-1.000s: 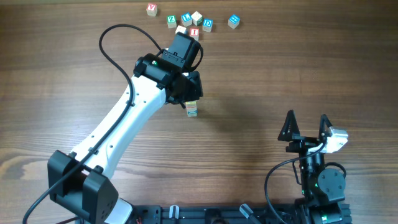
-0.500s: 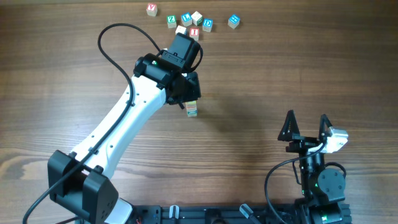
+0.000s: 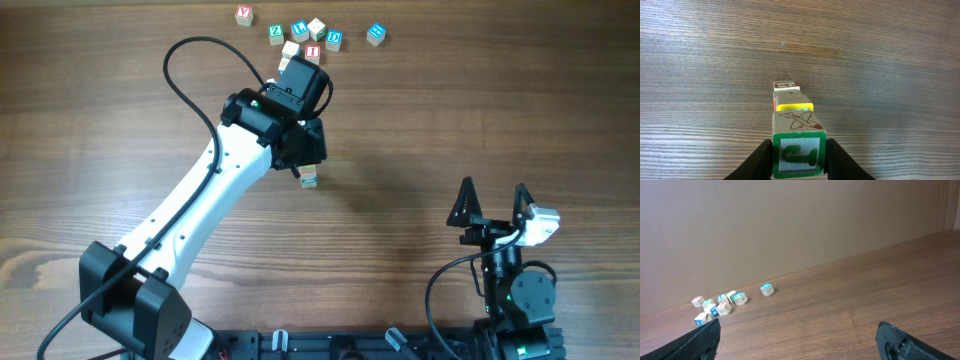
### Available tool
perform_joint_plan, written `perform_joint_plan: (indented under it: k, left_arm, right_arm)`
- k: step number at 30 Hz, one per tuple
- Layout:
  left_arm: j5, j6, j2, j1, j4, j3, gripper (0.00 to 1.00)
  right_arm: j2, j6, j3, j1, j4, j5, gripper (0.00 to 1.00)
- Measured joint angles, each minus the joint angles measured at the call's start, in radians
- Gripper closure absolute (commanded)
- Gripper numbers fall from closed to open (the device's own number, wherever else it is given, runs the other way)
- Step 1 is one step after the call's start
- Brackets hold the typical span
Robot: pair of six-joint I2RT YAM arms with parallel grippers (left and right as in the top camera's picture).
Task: Form a tower
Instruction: 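Carry the green 'J' block over the stack and lower it on top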
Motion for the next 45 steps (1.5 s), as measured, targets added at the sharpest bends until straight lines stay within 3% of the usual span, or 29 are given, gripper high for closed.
perform_joint_plan:
  k: [16, 31, 38, 45]
  left_arm:
    - [-0.008, 0.000, 0.000, 0.000, 0.010, 0.000, 0.69]
    - [-0.038, 0.018, 0.000, -0.022, 0.037, 0.000, 0.63]
    - [-0.039, 0.027, 0.003, -0.024, 0.039, 0.000, 0.44]
    - [-0.042, 0.021, 0.051, -0.024, 0.043, 0.000, 0.54]
  right_arm:
    - [0.000, 0.000, 0.000, 0.000, 0.000, 0.000, 0.01]
    - [0.000, 0.000, 0.000, 0.000, 0.000, 0.000, 0.00]
    - [0.000, 0.000, 0.000, 0.000, 0.000, 0.000, 0.00]
    - [0.000, 0.000, 0.000, 0.000, 0.000, 0.000, 0.00]
